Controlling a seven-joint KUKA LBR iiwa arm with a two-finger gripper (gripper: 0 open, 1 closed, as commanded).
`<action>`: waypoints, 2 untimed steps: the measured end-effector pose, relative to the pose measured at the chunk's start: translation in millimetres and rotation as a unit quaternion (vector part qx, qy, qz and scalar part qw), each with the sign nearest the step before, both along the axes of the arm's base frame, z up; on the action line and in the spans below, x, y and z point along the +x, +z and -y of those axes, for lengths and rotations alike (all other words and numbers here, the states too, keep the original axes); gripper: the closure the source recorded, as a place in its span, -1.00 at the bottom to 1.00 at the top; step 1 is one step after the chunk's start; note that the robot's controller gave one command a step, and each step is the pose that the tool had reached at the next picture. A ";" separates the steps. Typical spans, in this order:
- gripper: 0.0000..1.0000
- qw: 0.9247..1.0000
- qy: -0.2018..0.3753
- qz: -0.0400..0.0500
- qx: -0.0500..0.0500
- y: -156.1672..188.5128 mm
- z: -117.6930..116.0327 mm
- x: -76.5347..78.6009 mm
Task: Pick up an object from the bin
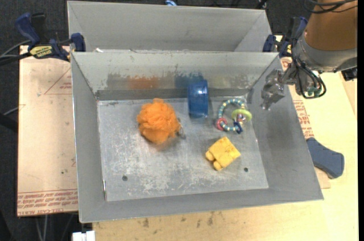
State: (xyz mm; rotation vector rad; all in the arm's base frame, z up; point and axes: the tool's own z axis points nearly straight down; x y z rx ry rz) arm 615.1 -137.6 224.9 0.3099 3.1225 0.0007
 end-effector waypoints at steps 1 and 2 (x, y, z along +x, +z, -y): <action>-1.00 0.995 0.103 -0.001 0.001 -98.5 -47.0 33.9; -1.00 0.995 0.103 -0.003 0.001 -100.0 -47.7 32.7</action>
Offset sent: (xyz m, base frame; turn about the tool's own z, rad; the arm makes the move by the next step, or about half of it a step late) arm 0.0000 0.0000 0.0000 0.0000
